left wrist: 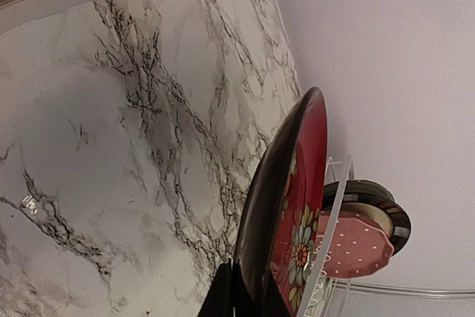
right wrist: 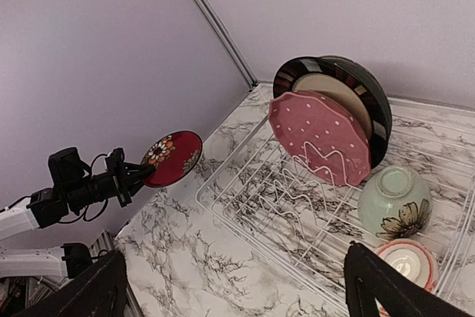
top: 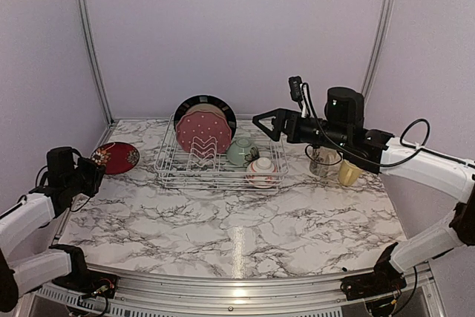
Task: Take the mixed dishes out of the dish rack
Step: Place the plate at the corner of the board.
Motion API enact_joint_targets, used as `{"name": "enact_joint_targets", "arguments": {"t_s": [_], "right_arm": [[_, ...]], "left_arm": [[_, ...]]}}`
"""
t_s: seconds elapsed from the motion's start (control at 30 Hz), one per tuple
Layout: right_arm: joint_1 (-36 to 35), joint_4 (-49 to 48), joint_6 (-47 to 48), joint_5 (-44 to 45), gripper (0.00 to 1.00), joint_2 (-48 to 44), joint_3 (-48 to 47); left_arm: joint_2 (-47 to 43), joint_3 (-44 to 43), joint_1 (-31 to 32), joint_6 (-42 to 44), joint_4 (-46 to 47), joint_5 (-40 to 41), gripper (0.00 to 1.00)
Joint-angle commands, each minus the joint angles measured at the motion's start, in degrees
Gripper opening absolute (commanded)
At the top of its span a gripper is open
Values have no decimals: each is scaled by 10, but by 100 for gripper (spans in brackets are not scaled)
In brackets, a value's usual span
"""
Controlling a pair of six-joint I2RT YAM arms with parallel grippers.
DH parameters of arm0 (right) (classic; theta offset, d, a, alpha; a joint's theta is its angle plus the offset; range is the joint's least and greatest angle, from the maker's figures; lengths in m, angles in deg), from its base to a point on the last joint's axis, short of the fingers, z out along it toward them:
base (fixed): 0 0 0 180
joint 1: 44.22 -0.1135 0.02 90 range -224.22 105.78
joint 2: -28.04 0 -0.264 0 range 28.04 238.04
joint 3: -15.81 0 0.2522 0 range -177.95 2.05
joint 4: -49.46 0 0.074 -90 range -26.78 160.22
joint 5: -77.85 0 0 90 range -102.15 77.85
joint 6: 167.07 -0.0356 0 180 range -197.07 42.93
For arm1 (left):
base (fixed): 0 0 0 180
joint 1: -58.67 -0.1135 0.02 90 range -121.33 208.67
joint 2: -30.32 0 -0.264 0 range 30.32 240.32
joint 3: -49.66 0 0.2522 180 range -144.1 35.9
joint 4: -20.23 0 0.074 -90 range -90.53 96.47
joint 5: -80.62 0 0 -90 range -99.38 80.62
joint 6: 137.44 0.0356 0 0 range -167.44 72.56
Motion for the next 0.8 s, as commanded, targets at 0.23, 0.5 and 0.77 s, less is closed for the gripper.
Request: {"name": "enact_joint_targets", "arguments": {"t_s": [0.23, 0.5, 0.77], "right_arm": [[7, 27, 25, 20, 98, -23, -17], [15, 19, 20, 21, 99, -43, 4], [19, 7, 14, 6, 98, -37, 8]], "left_arm": [[166, 38, -28, 1, 212, -12, 0], [265, 63, -40, 18, 346, -36, 0], [304, 79, -43, 33, 351, -16, 1]]}}
